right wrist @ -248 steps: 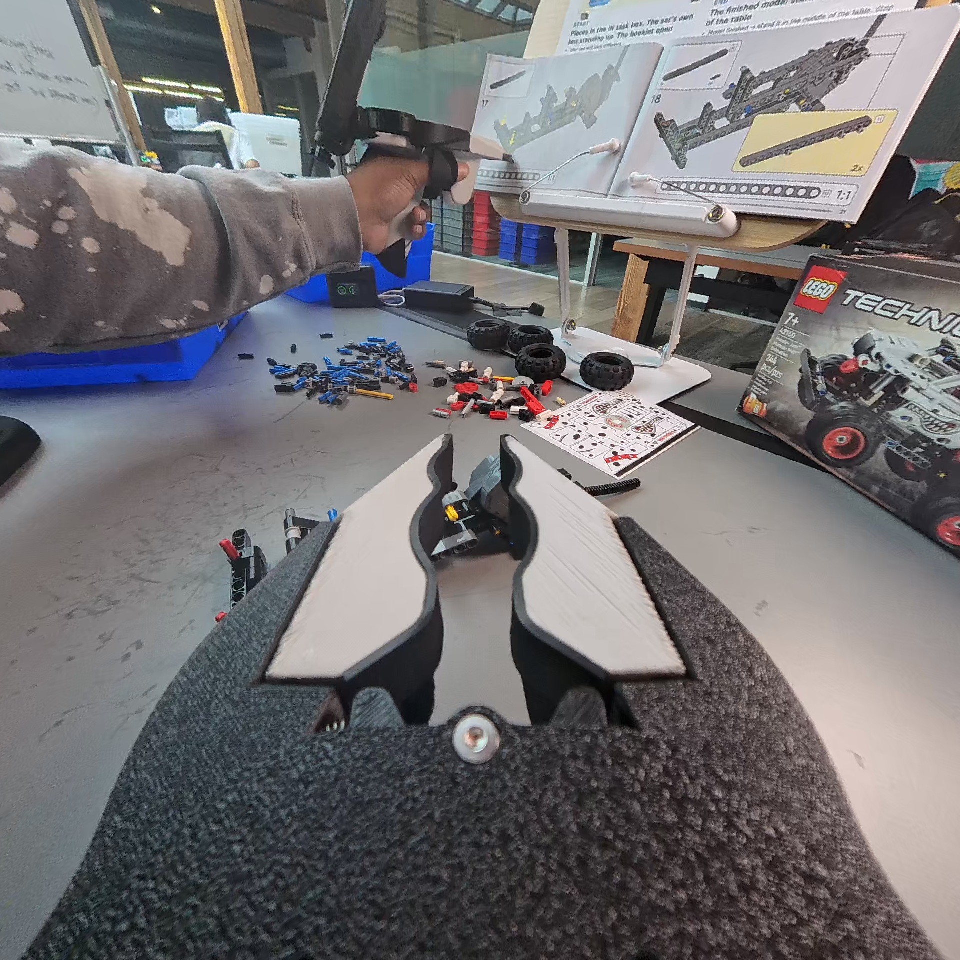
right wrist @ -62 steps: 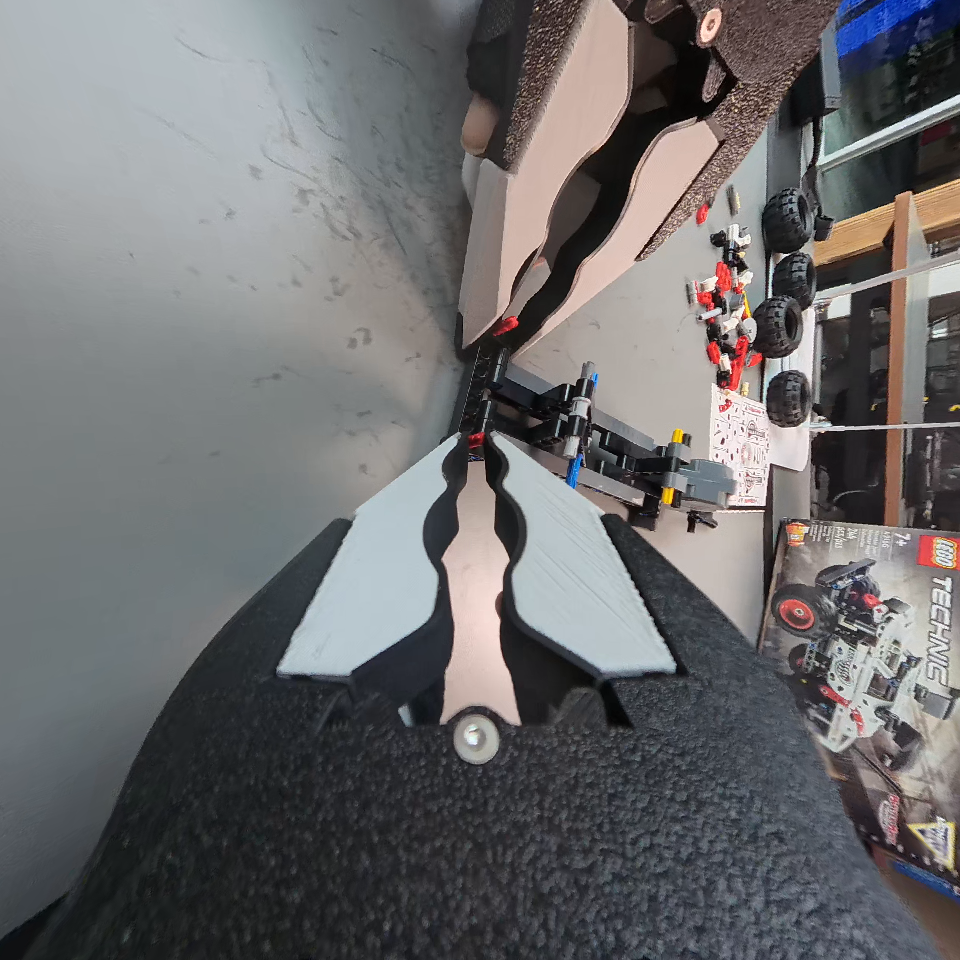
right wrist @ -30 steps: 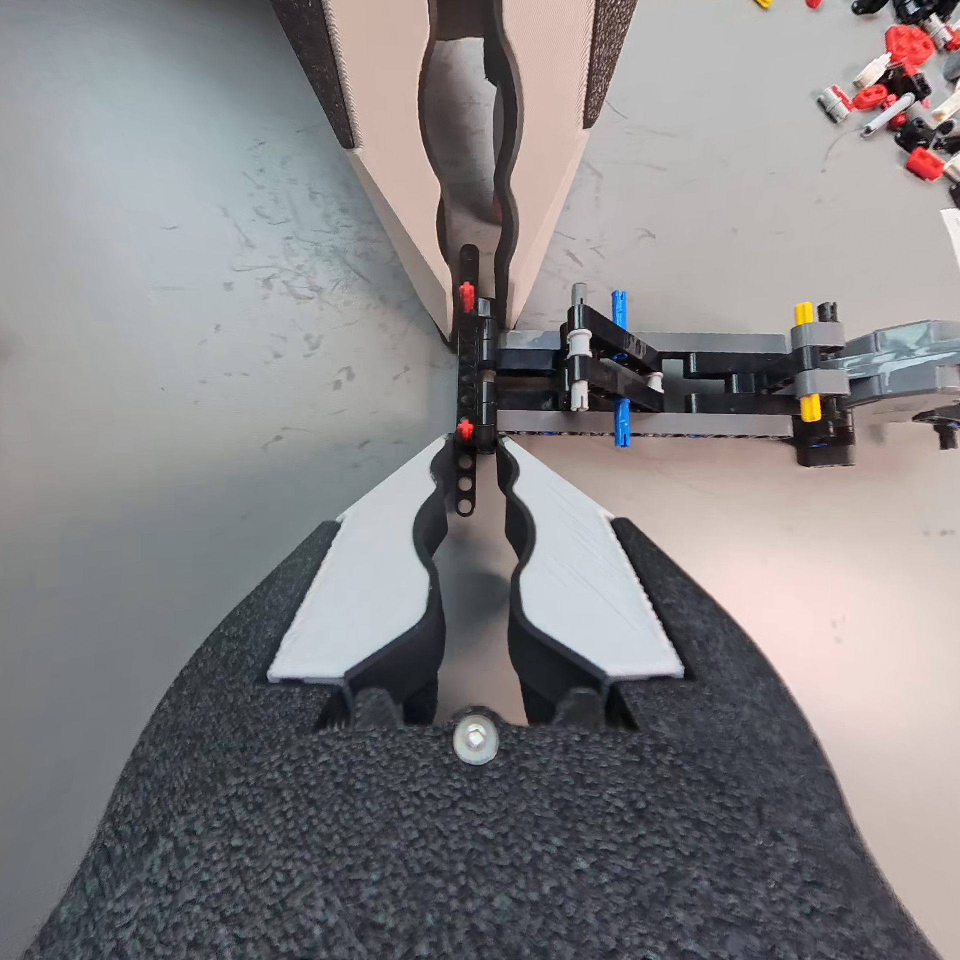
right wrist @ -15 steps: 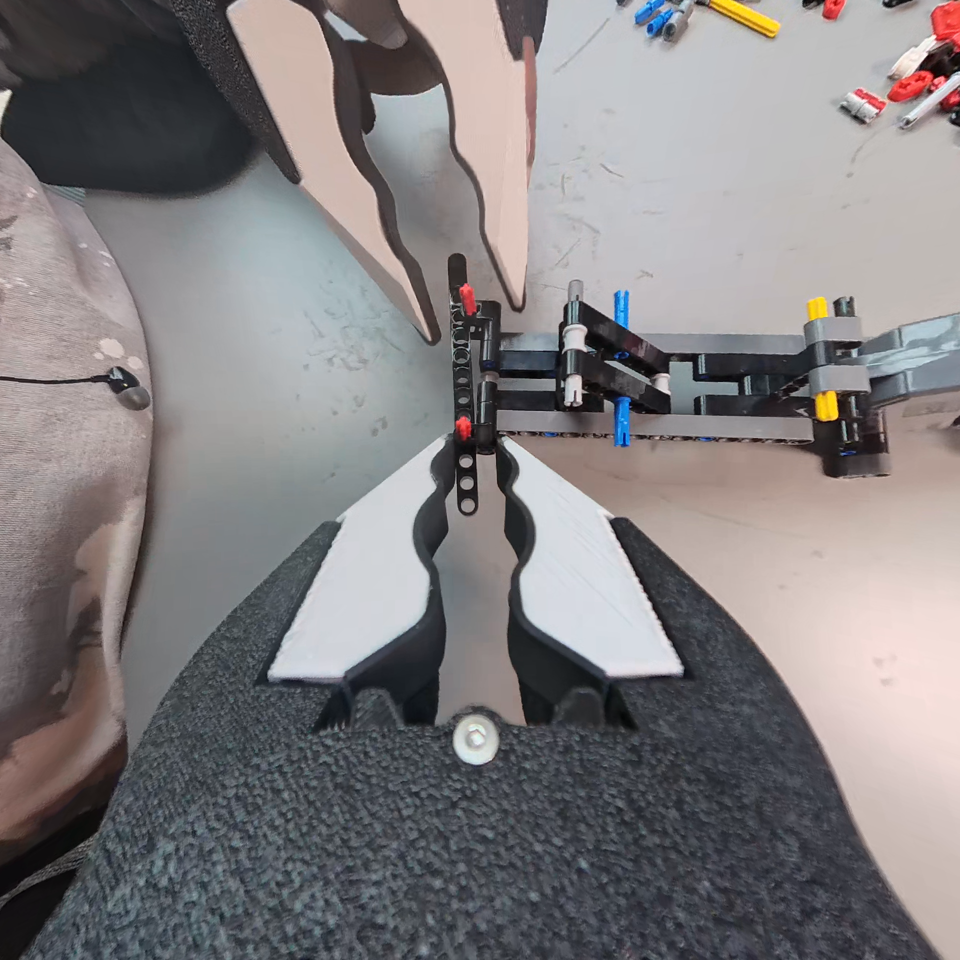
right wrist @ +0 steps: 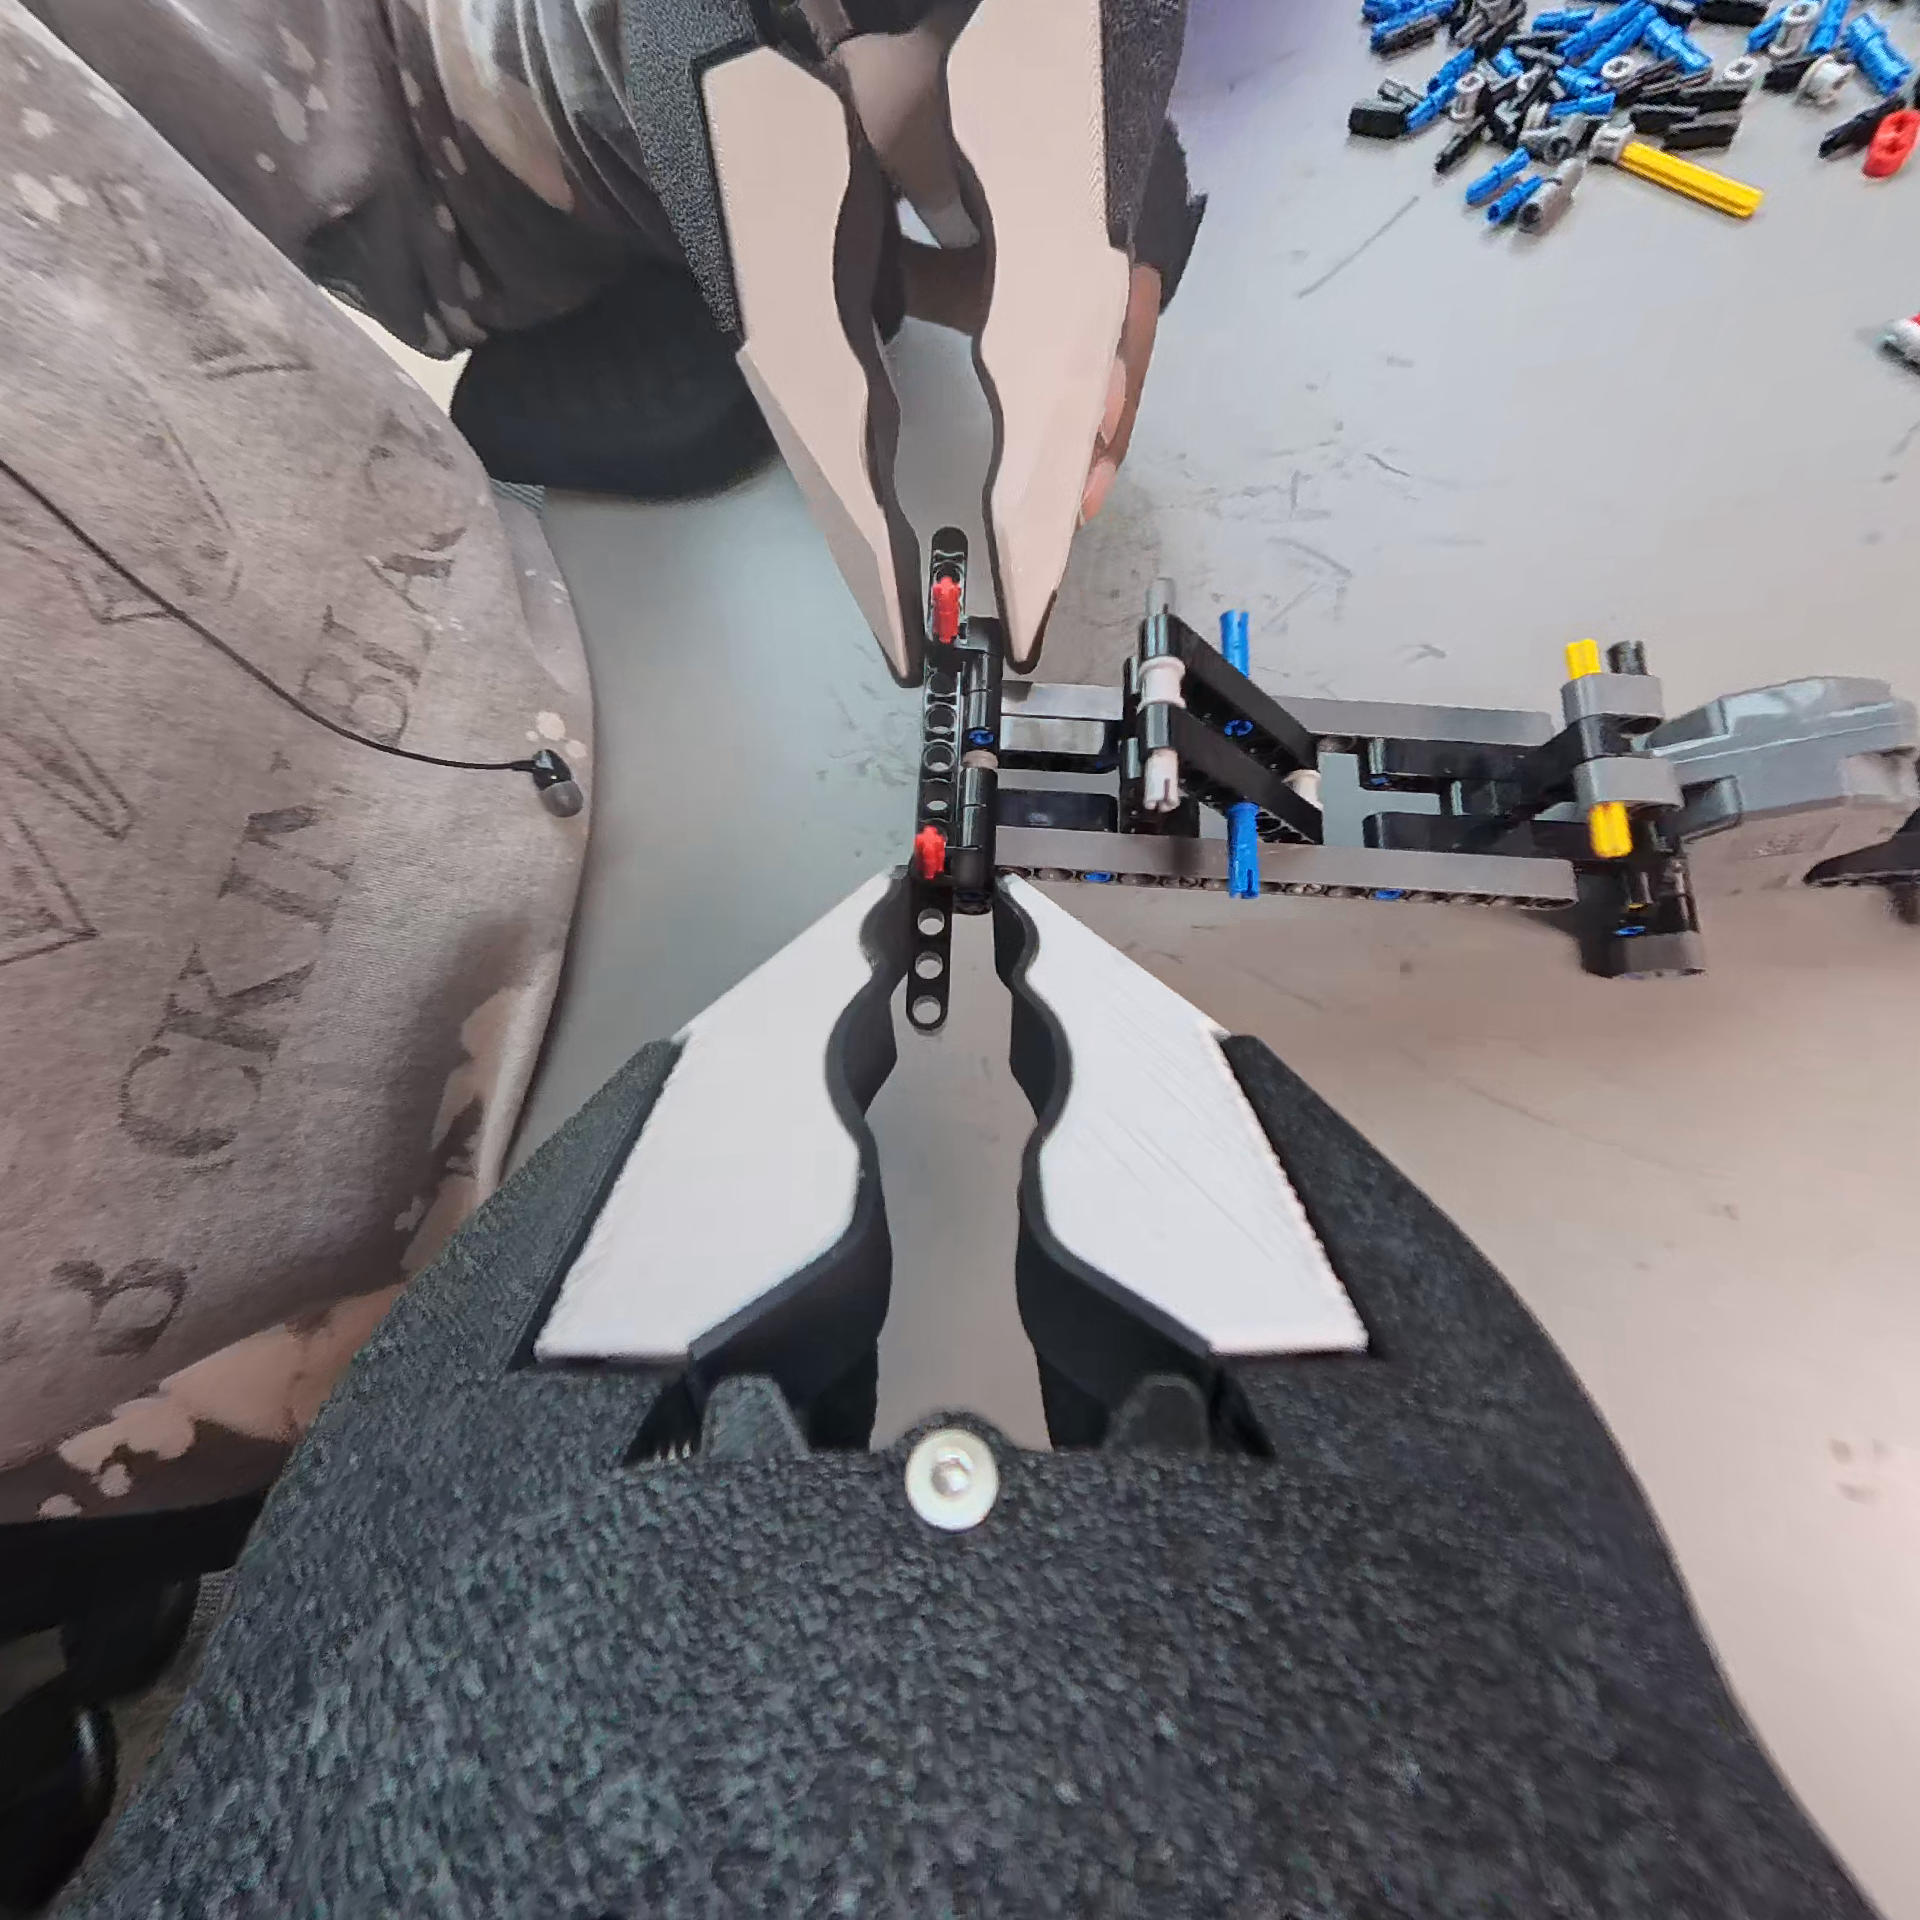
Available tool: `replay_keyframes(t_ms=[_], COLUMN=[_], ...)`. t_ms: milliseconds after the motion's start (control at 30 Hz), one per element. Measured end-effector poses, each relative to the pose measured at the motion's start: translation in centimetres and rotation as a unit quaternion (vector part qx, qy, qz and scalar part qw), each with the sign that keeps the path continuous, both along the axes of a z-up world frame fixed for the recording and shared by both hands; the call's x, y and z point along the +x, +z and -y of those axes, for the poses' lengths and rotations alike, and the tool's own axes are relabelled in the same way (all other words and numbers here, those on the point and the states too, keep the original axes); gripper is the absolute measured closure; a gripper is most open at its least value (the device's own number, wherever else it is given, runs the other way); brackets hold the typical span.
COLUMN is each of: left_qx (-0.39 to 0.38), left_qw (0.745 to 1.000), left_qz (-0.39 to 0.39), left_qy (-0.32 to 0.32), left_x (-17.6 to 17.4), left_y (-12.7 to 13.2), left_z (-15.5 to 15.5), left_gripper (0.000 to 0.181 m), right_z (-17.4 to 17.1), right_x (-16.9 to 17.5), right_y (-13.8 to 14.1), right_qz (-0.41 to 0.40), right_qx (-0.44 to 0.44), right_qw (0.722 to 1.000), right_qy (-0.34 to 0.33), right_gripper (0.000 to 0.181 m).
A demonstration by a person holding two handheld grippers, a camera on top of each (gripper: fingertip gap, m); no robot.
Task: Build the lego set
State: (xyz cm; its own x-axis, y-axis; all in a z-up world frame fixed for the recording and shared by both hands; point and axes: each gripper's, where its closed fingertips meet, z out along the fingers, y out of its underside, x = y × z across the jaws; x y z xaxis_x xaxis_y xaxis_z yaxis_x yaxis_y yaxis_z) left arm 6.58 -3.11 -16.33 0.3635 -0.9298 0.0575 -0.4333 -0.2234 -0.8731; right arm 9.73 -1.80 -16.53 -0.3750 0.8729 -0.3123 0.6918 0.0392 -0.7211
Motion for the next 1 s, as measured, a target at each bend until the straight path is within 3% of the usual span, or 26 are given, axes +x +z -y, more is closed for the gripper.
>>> replay_keyframes(t_ms=[300,533,633,833,1000], left_qx=[-0.020,0.030,0.037,-0.050,-0.151], left_qw=[0.998,0.998,0.999,0.994,0.976], left_qz=[0.066,0.055,0.035,0.092,0.156], left_qy=[-0.011,-0.003,0.007,0.012,0.027], left_x=[0.2,-0.8,-1.0,-0.6,-0.2], left_y=[2.6,3.8,3.6,3.5,3.3], left_z=[1.2,1.4,1.3,1.2,0.8], left_gripper=[0.160,0.142,0.144,0.157,0.161], right_z=[1.0,0.9,0.9,0.7,0.5], right_x=[0.0,-0.4,-0.4,-0.2,0.1], right_y=[2.2,3.2,3.2,3.1,2.7], right_qz=[-0.006,-0.003,-0.004,-0.011,-0.019], right_qx=[-0.094,-0.133,-0.136,-0.116,-0.086], right_qw=[0.995,0.991,0.990,0.993,0.996], right_qy=[0.026,0.027,0.026,0.027,0.033], right_gripper=[0.166,0.167,0.167,0.166,0.166])
